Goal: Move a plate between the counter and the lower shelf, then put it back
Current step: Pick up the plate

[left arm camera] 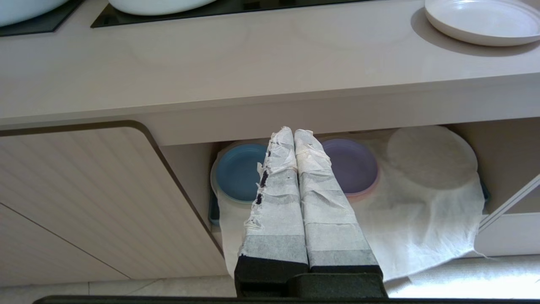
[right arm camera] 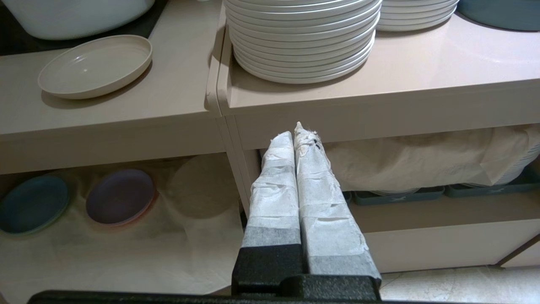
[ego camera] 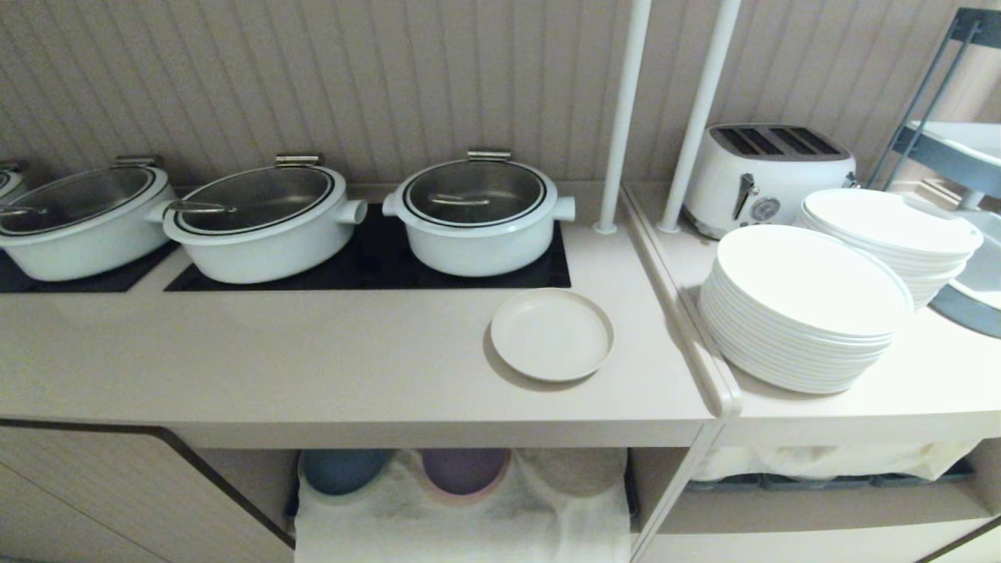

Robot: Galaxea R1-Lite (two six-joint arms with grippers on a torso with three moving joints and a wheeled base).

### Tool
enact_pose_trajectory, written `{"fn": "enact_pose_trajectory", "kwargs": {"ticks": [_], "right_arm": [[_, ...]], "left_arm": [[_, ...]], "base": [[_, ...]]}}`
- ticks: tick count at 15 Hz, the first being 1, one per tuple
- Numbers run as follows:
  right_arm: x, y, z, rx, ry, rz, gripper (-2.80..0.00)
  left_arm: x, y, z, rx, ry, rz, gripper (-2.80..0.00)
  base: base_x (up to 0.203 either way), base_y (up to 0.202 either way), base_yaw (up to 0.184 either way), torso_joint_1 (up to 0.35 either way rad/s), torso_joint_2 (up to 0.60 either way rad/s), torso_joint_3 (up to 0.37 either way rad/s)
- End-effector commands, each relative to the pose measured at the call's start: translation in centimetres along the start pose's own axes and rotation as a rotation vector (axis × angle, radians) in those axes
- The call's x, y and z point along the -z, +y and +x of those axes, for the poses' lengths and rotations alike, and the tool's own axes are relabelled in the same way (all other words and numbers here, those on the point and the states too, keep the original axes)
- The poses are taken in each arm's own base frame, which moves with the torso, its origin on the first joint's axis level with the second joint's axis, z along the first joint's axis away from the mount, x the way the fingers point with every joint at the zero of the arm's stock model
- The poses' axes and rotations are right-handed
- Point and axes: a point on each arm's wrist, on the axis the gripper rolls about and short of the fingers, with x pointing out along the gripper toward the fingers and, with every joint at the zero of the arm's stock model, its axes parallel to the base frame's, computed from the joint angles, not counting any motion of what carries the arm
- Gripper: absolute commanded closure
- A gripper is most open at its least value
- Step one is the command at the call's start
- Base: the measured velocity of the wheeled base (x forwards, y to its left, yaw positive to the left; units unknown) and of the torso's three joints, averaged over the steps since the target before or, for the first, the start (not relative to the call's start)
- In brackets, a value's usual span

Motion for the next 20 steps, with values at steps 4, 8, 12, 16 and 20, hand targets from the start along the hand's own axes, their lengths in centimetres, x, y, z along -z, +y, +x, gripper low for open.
{"fn": "enact_pose_trajectory", "kwargs": {"ticks": [4, 8, 12, 16, 20], "right_arm": [[0.00, 0.00, 0.00, 0.000, 0.000, 0.000, 0.00], [0.00, 0.00, 0.00, 0.000, 0.000, 0.000, 0.00], [0.00, 0.00, 0.00, 0.000, 0.000, 0.000, 0.00], [0.00, 0.00, 0.00, 0.000, 0.000, 0.000, 0.00], [0.00, 0.00, 0.00, 0.000, 0.000, 0.000, 0.00]], "left_arm": [[0.00, 0.00, 0.00, 0.000, 0.000, 0.001, 0.00], [0.00, 0.00, 0.00, 0.000, 0.000, 0.001, 0.00], [0.00, 0.00, 0.00, 0.000, 0.000, 0.001, 0.00], [0.00, 0.00, 0.00, 0.000, 0.000, 0.002, 0.00], [0.04, 0.00, 0.01, -0.001, 0.001, 0.002, 0.00]], "base": [[0.000, 0.000, 0.000, 0.000, 0.00, 0.000], [0.000, 0.000, 0.000, 0.000, 0.00, 0.000], [0.000, 0.000, 0.000, 0.000, 0.00, 0.000], [0.000, 0.000, 0.000, 0.000, 0.00, 0.000], [0.000, 0.000, 0.000, 0.000, 0.00, 0.000]]}}
